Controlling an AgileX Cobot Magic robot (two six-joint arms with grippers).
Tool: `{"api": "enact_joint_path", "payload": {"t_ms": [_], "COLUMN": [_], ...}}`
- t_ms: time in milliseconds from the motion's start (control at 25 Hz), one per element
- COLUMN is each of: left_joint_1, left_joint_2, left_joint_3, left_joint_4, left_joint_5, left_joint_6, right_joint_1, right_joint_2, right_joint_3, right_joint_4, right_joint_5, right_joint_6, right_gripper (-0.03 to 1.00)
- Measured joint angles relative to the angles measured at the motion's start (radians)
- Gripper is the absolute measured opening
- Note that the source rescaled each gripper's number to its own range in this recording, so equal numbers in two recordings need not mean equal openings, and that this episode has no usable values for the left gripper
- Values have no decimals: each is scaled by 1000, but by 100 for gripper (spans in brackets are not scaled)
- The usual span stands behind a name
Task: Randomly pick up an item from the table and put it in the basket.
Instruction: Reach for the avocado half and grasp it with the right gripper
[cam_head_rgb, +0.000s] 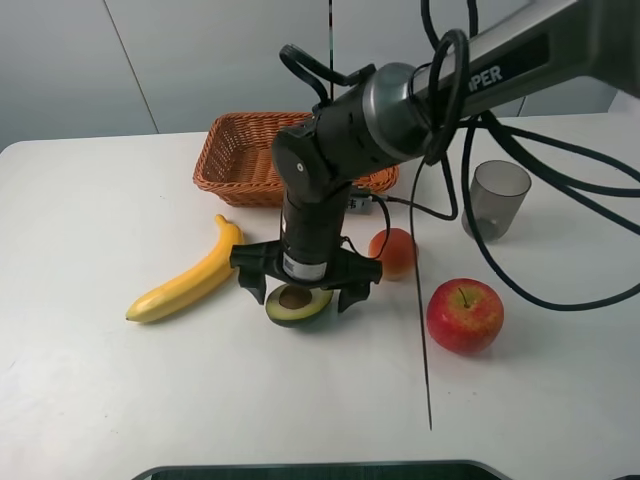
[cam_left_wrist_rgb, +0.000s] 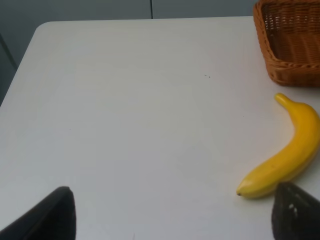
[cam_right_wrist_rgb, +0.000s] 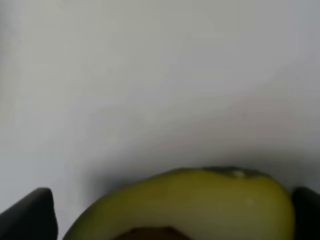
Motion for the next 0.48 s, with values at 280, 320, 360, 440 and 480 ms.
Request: {"api": "enact_joint_path", "payload": {"t_ms": [280, 320, 360, 440, 480], "left_joint_1": [0, 0, 0, 0, 0], "left_joint_2": [0, 0, 0, 0, 0], "left_joint_3": [0, 0, 0, 0, 0], "left_joint_4": [0, 0, 0, 0, 0], "left_joint_5": [0, 0, 0, 0, 0], "left_joint_6": [0, 0, 0, 0, 0], "right_joint_1": [0, 0, 0, 0, 0], "right_joint_2": [0, 2, 2, 2, 2], "right_joint_3": [-2, -2, -2, -2, -2], "right_joint_4": [2, 4, 11, 18, 18], "right_joint_5": [0, 0, 1, 11, 13], "right_joint_6": [-7, -8, -8, -10, -12], "right_gripper": [62, 21, 0, 0, 0]}}
